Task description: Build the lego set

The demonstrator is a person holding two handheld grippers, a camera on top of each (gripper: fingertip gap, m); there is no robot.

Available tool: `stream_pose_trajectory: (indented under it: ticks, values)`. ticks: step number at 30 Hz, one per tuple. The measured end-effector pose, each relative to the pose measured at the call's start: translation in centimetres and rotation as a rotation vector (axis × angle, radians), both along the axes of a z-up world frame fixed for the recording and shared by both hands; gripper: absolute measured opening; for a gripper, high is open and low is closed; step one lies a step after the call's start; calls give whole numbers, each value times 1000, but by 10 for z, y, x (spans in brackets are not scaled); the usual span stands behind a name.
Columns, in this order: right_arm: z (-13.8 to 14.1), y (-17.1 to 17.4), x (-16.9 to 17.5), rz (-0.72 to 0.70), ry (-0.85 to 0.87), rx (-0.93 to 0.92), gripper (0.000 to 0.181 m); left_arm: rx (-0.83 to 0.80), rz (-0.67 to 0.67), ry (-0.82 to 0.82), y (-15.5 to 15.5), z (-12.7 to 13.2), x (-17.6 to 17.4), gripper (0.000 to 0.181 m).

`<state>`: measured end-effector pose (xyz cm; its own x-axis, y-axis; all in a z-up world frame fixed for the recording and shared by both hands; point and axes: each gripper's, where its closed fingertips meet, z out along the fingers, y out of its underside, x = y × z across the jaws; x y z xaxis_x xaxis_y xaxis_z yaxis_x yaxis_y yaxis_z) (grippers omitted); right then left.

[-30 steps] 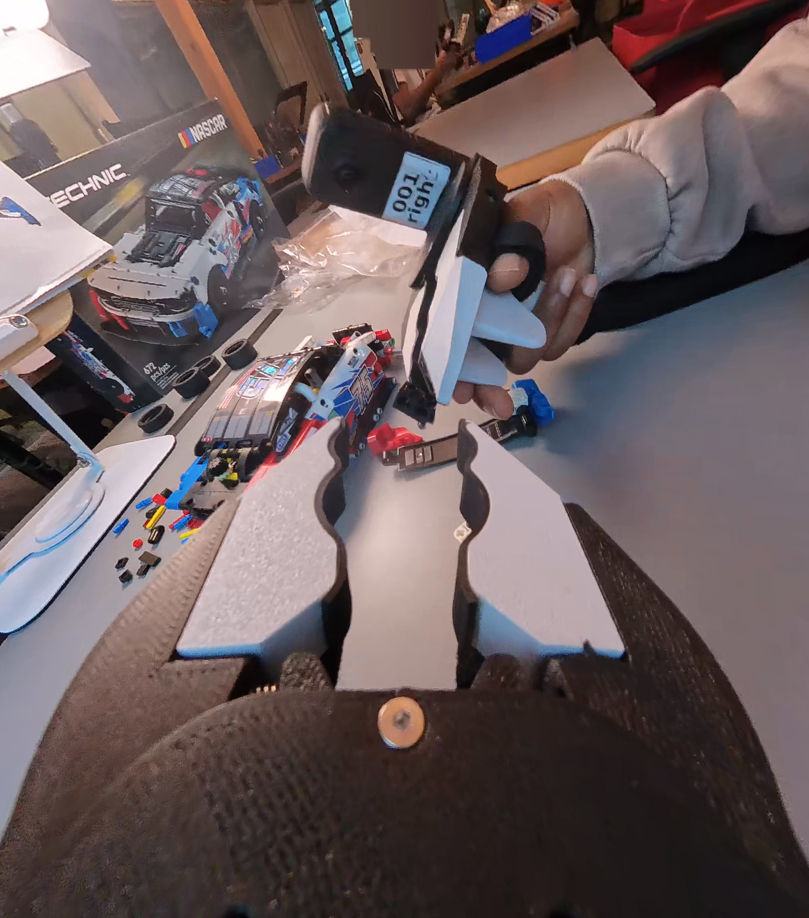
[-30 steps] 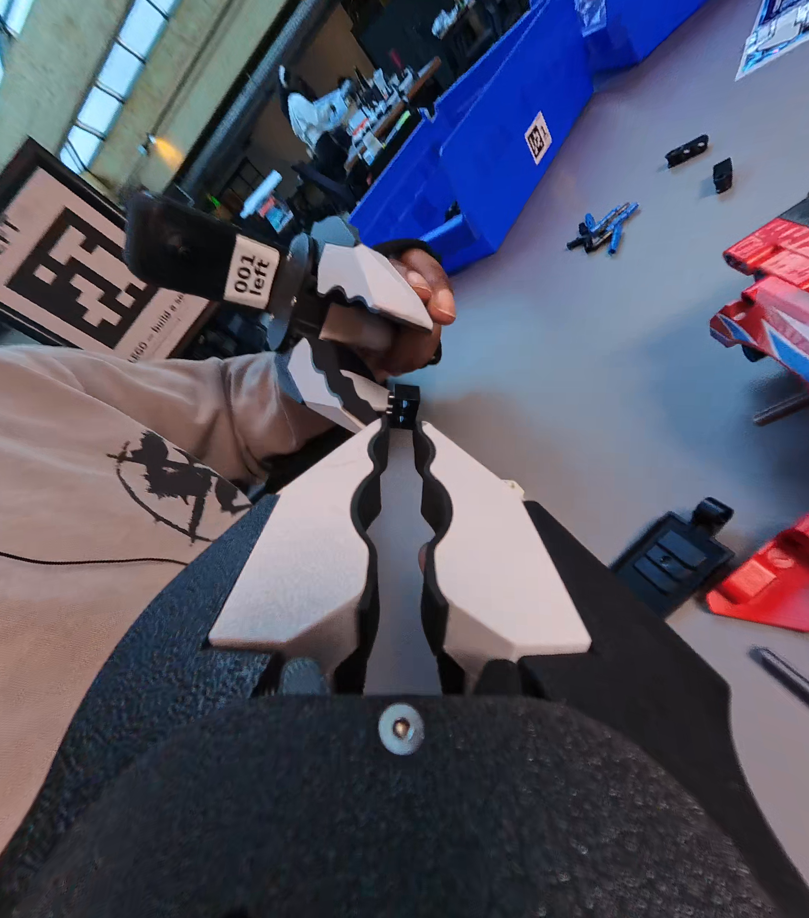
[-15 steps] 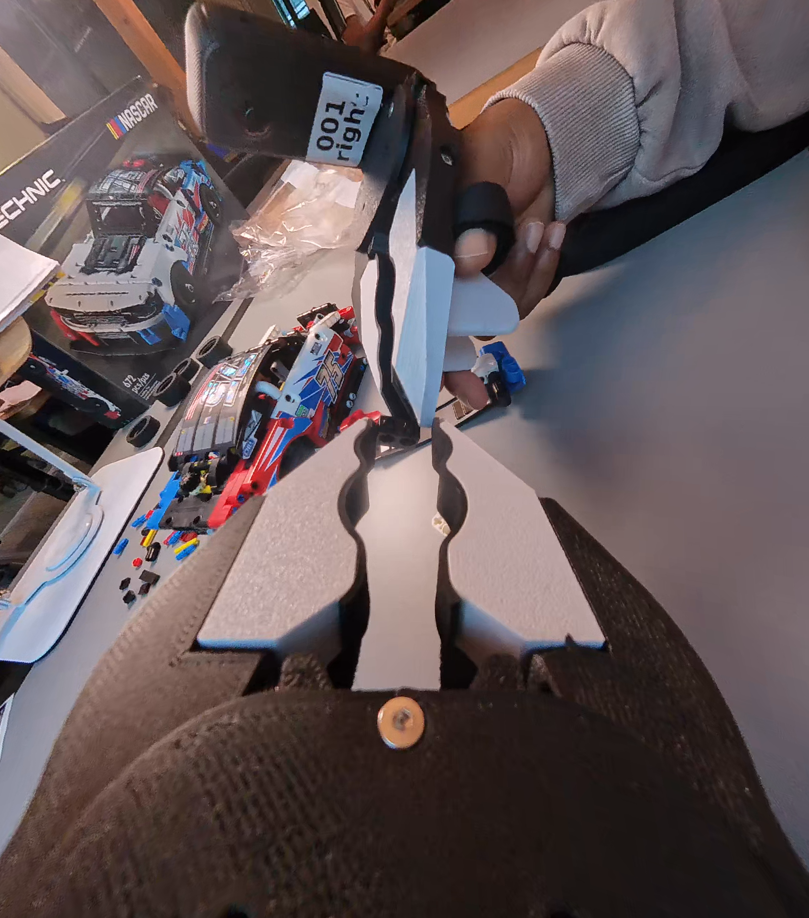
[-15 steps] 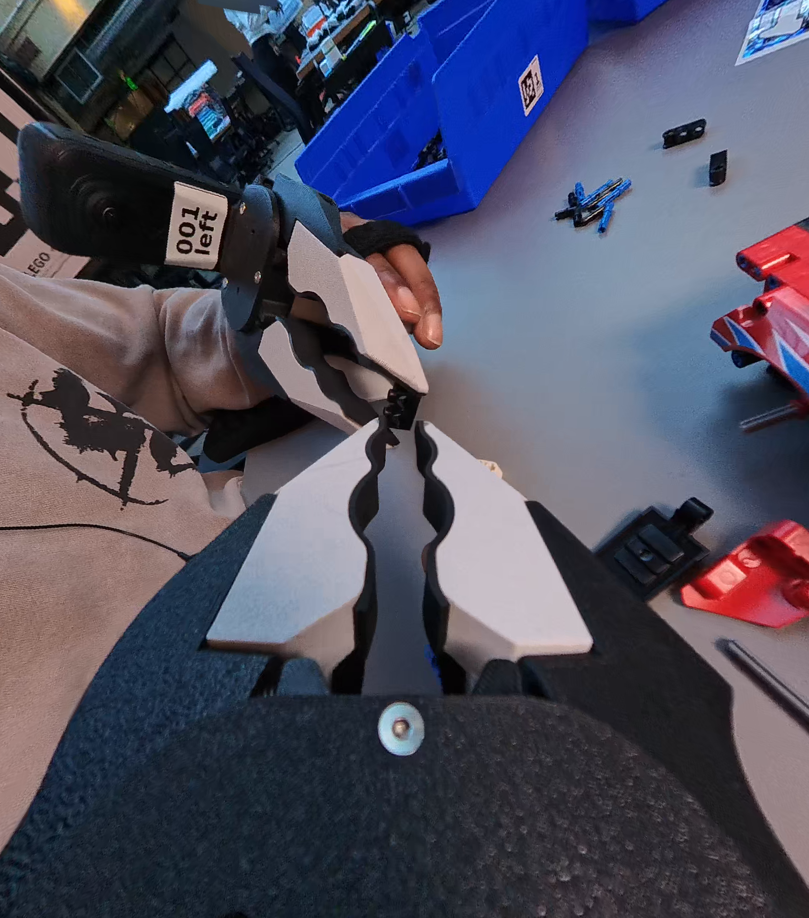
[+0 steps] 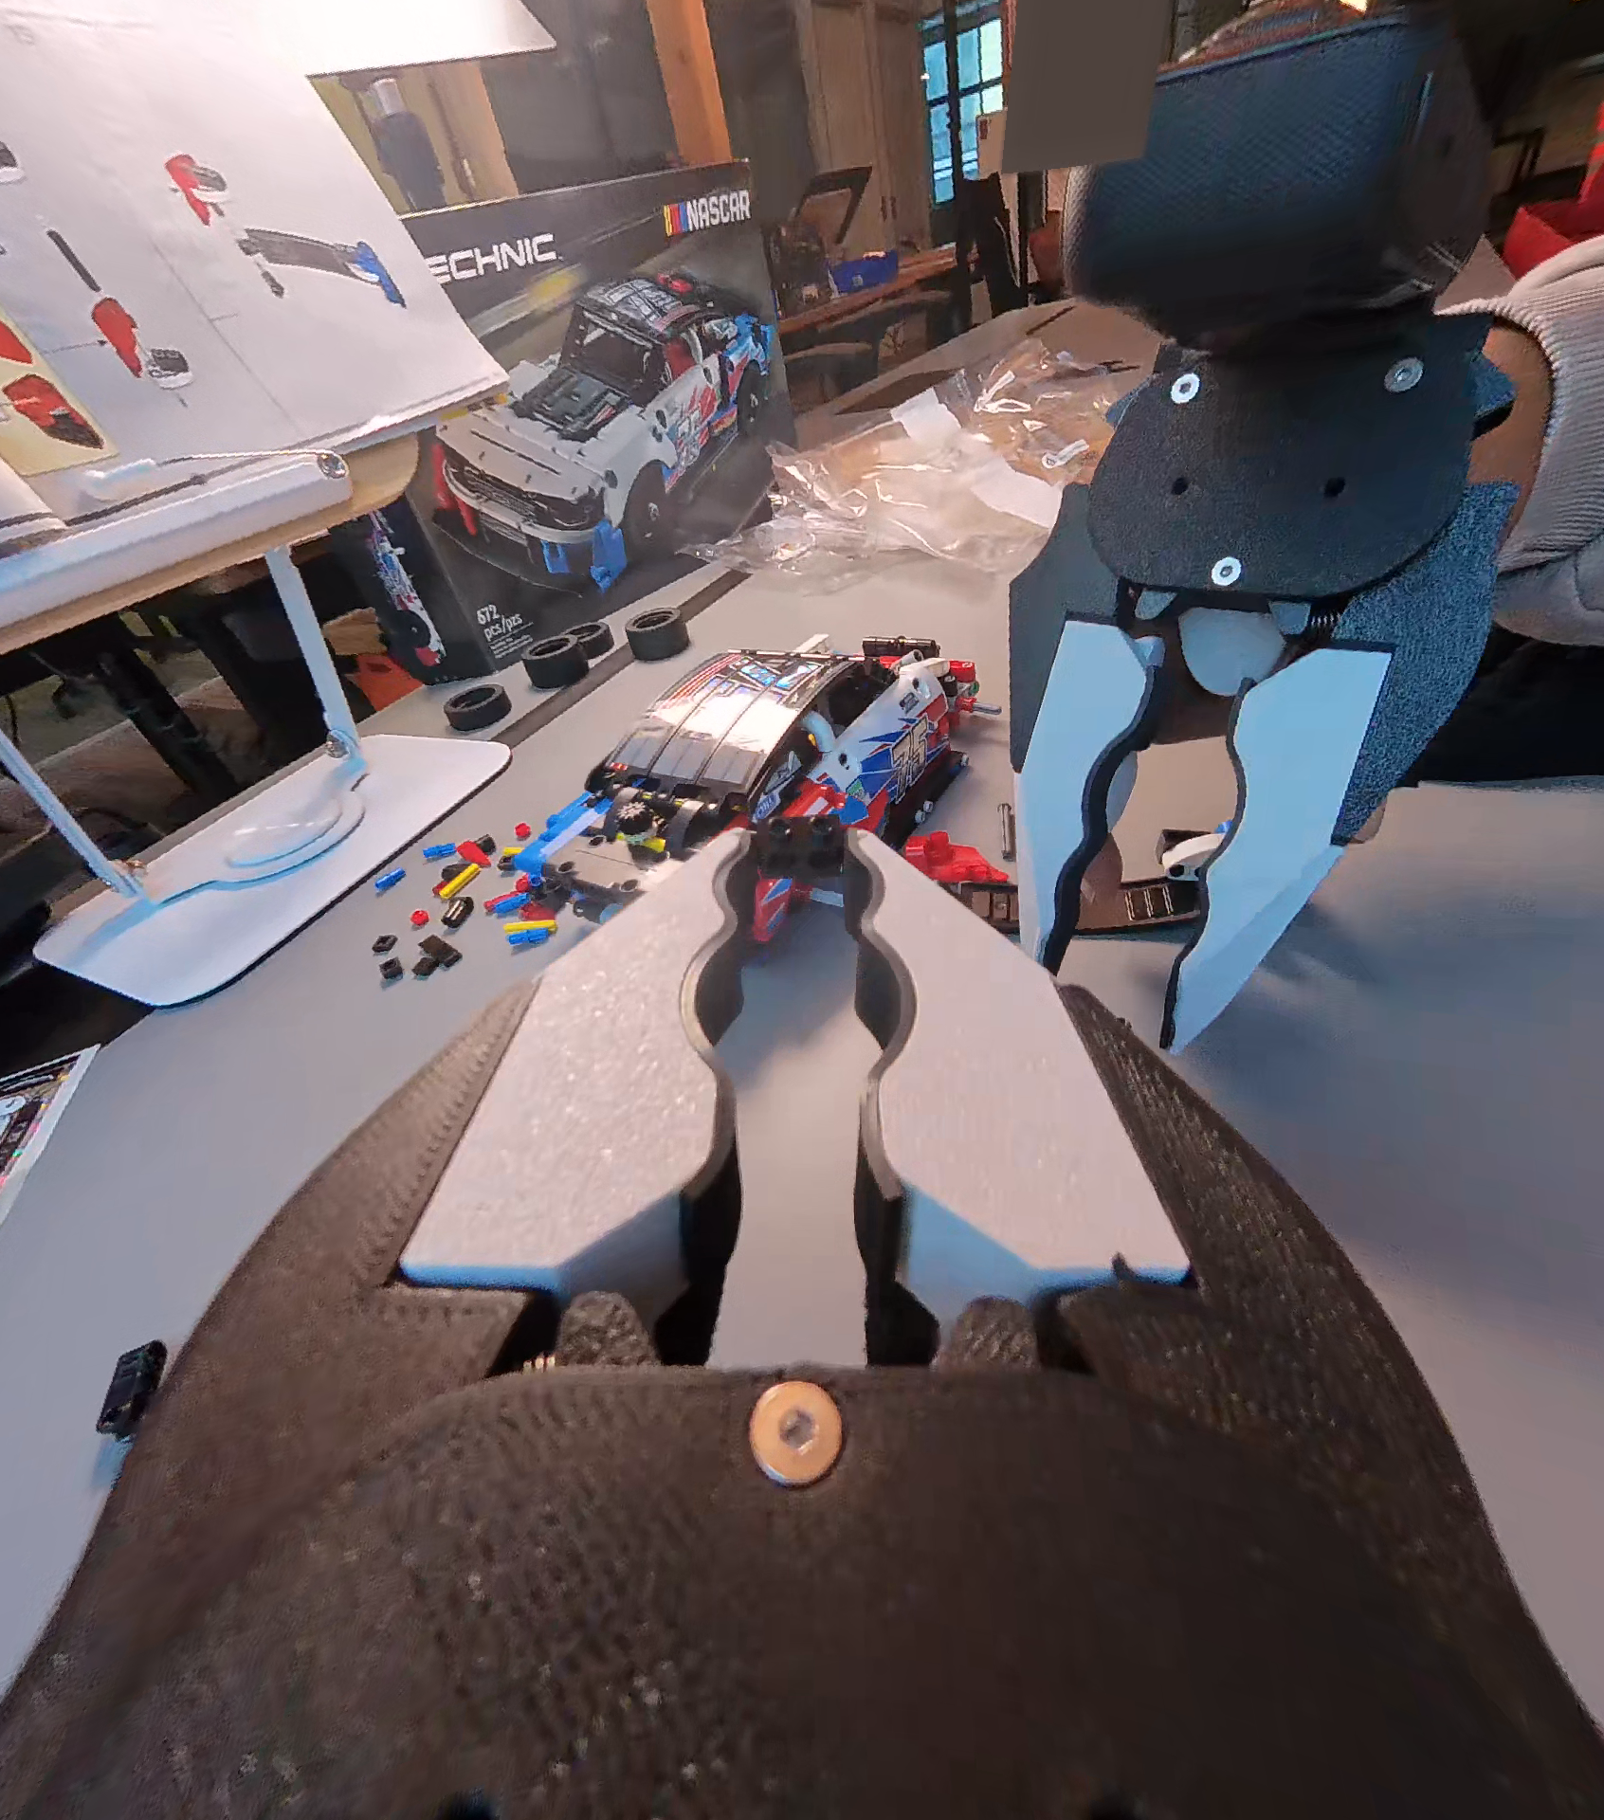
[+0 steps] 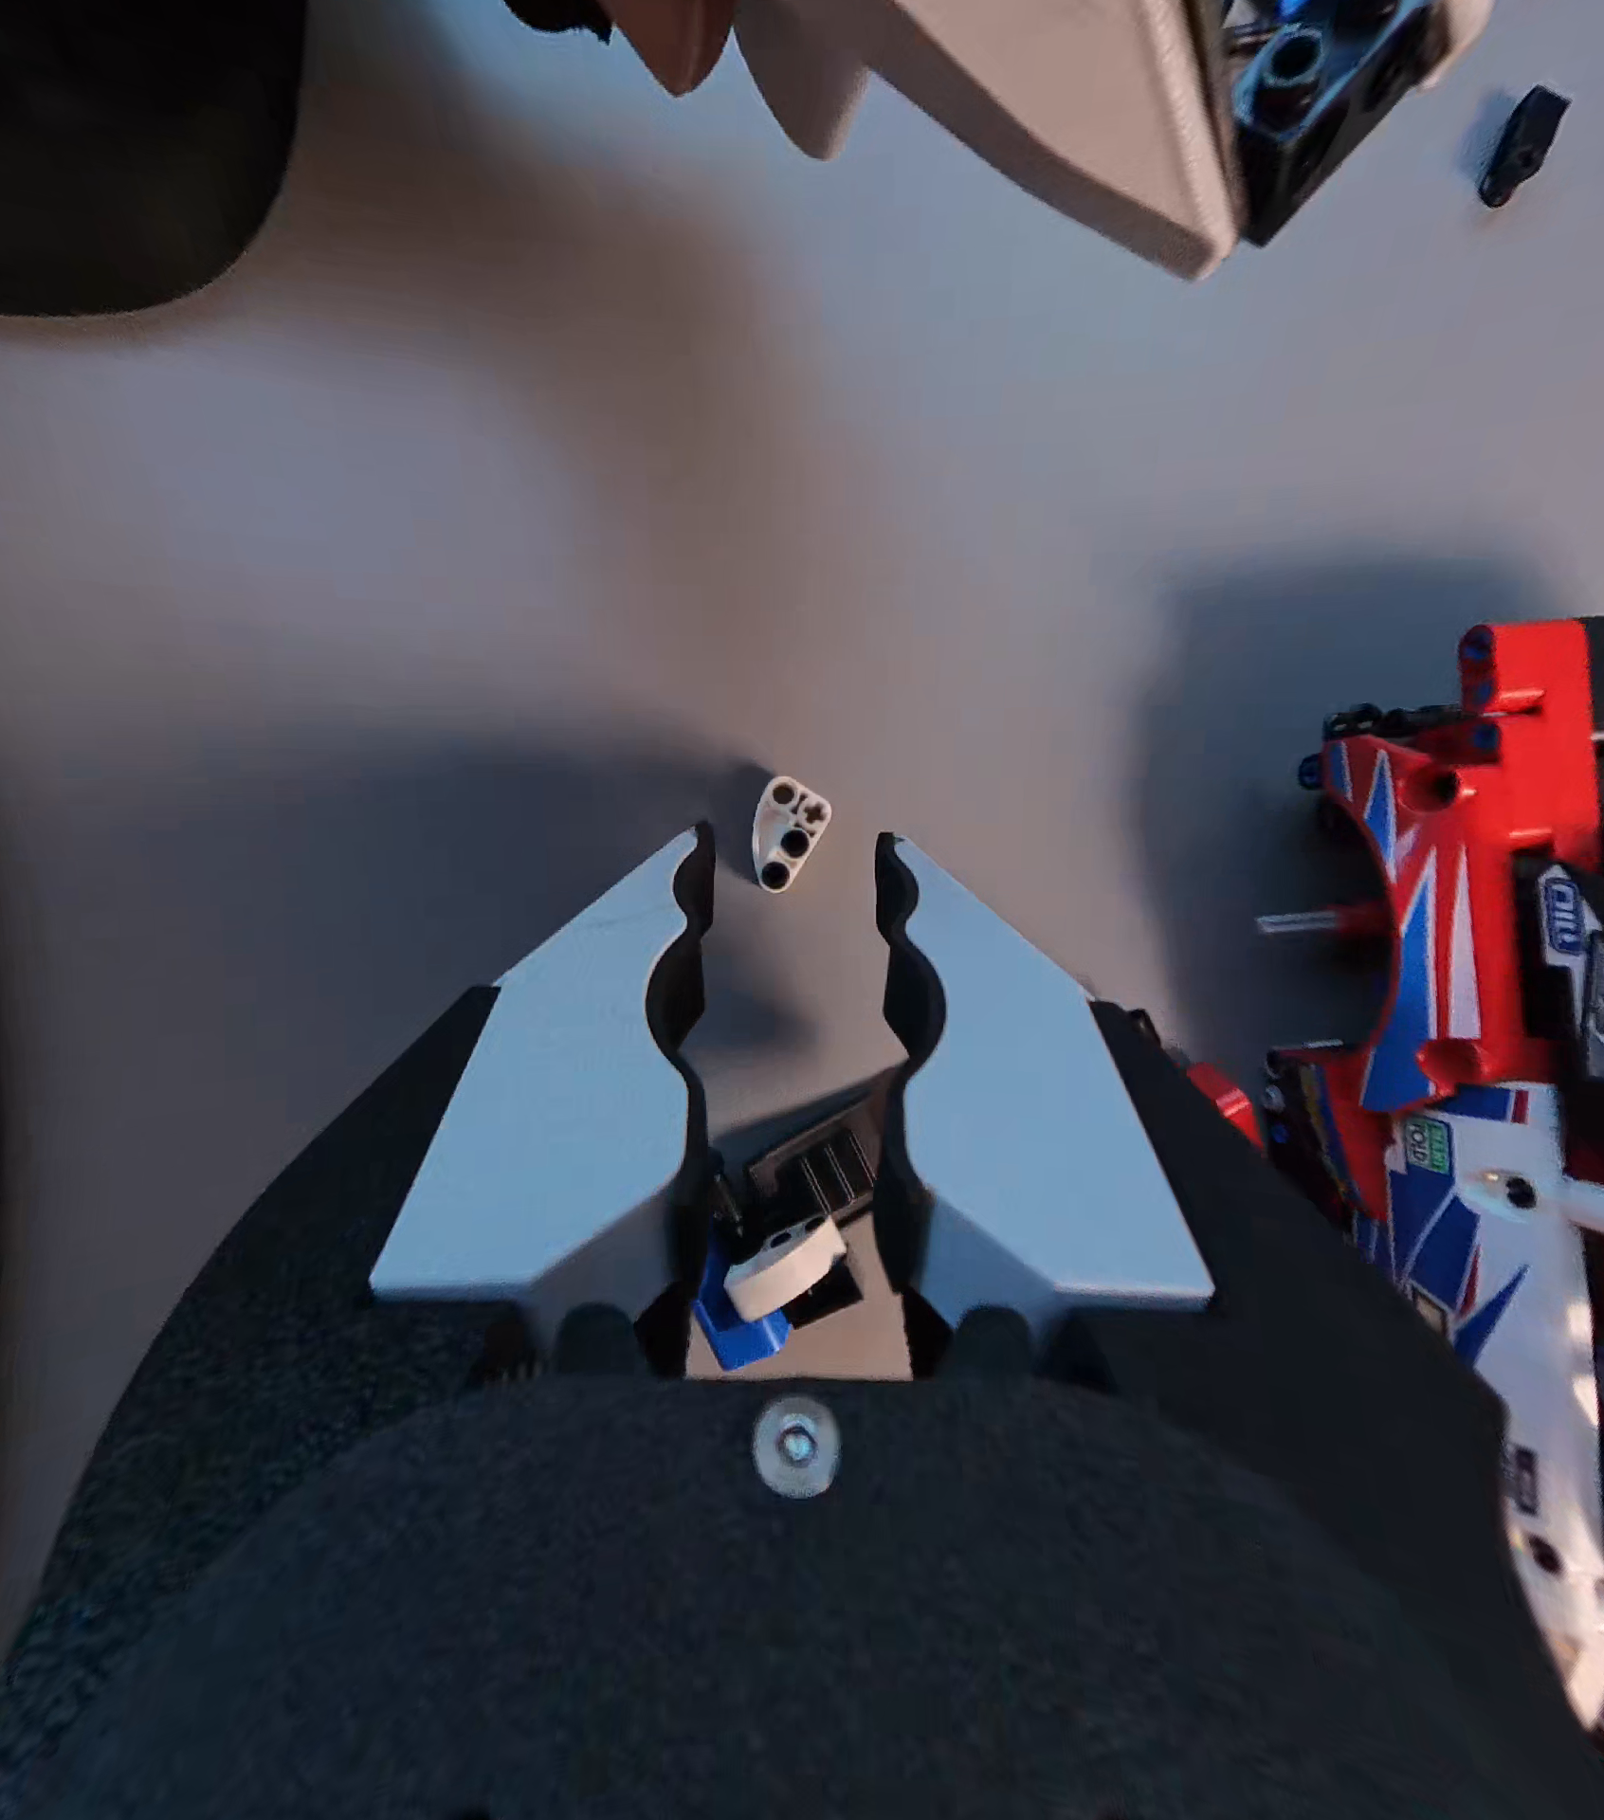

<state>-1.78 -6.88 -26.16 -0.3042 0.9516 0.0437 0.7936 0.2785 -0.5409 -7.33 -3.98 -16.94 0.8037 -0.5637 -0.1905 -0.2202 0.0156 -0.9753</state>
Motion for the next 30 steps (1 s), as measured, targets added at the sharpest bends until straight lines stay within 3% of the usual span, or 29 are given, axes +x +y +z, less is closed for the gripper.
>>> stream_pose_trajectory:
  ticks: [6, 10, 13, 16, 18, 21, 27, 30]
  values:
    - [-13, 1, -2, 113, -137, 50, 24, 0, -10, -24, -1, 2, -1, 14]
    - [-16, 0, -1, 364, -214, 135, 14, -6, -17, -4, -1, -2, 2, 14]
    - [-15, -5, -3, 657, -190, 229, 12, -11, -18, 8, -1, -5, 3, 14]
    - [-8, -5, -3, 779, -156, 252, 13, -20, -15, 11, 0, -7, 2, 14]
    - [3, -7, -3, 754, -104, 218, 22, -22, -18, 11, 0, -7, 2, 14]
    - [12, -1, 1, 556, -91, 141, 36, -20, -25, 12, -1, -6, 4, 14]
    - [-7, -4, 6, 146, -67, 9, 25, -39, -31, 3, 1, -9, 5, 14]
    - [-15, 1, 2, 71, -69, 10, 25, -42, -29, 8, 1, -10, 6, 15]
